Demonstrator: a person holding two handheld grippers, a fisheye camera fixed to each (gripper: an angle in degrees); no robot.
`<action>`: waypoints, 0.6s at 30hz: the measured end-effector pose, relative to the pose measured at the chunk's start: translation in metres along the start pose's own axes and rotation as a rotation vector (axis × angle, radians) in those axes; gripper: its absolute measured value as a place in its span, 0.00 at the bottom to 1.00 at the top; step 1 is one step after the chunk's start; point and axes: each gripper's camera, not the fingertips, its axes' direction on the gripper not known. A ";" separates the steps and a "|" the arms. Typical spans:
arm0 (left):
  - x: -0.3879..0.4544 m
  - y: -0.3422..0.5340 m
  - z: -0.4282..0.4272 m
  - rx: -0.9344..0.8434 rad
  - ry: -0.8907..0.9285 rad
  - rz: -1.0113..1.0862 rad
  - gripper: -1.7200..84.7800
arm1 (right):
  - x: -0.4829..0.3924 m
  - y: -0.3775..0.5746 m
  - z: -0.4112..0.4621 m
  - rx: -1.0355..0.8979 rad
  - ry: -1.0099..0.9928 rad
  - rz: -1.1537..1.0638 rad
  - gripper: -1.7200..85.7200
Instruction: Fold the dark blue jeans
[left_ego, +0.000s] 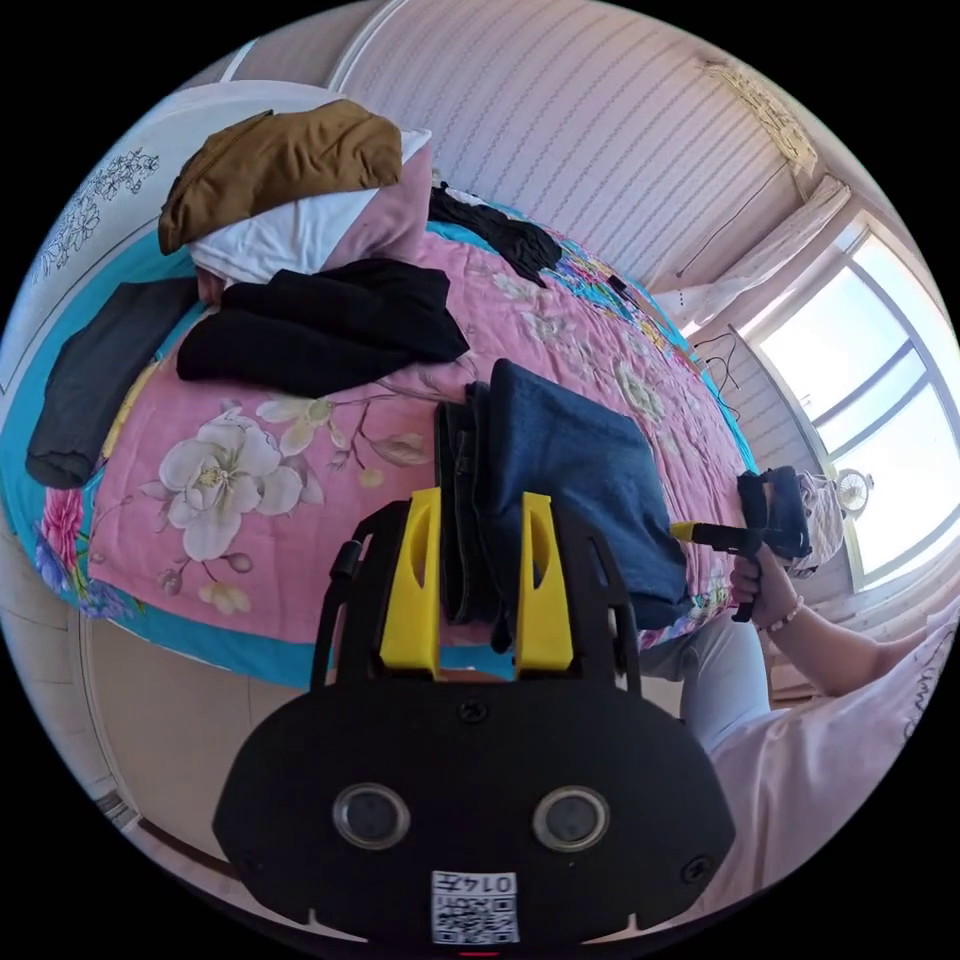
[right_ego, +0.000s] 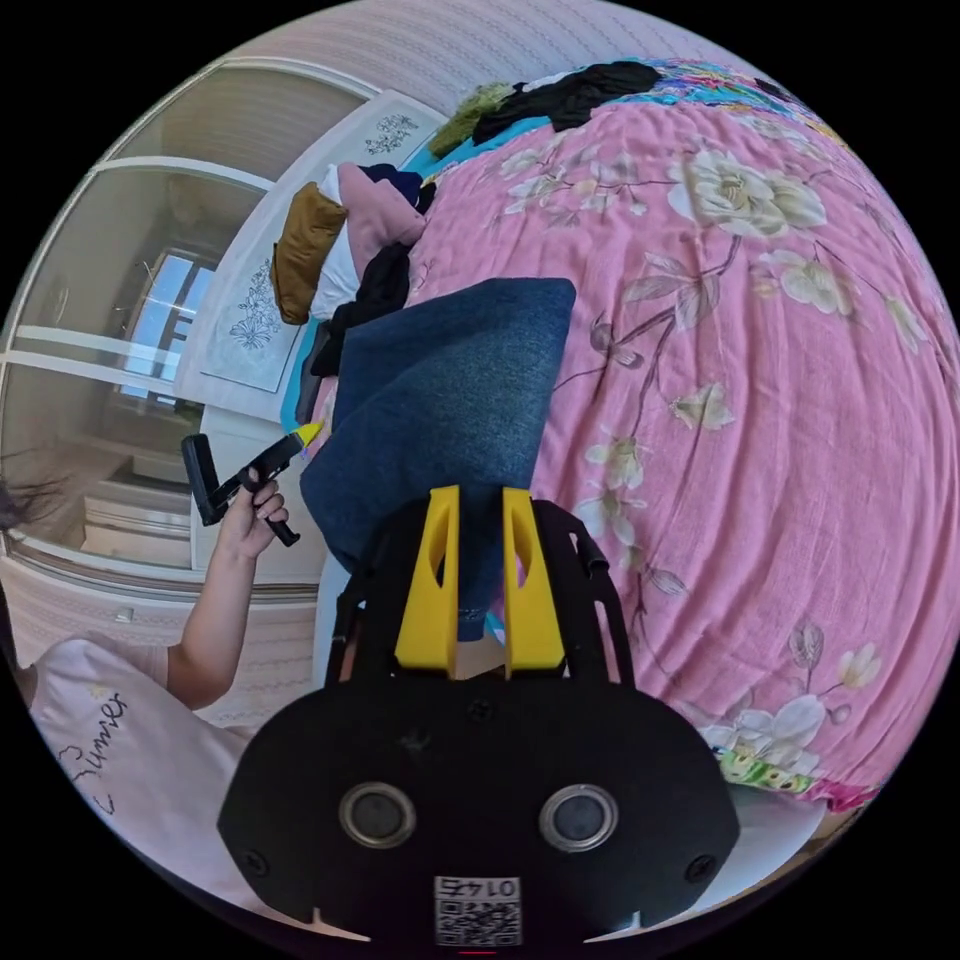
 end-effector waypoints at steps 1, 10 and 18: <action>-0.003 0.000 0.004 -0.013 0.013 -0.008 0.18 | 0.005 0.001 -0.008 0.029 -0.032 0.023 0.11; -0.020 -0.002 0.061 -0.040 0.154 -0.065 0.21 | 0.016 -0.012 -0.003 -0.060 -0.043 0.021 0.18; -0.006 0.011 0.072 -0.041 0.204 -0.080 0.11 | -0.005 -0.014 -0.039 -0.114 0.040 -0.120 0.09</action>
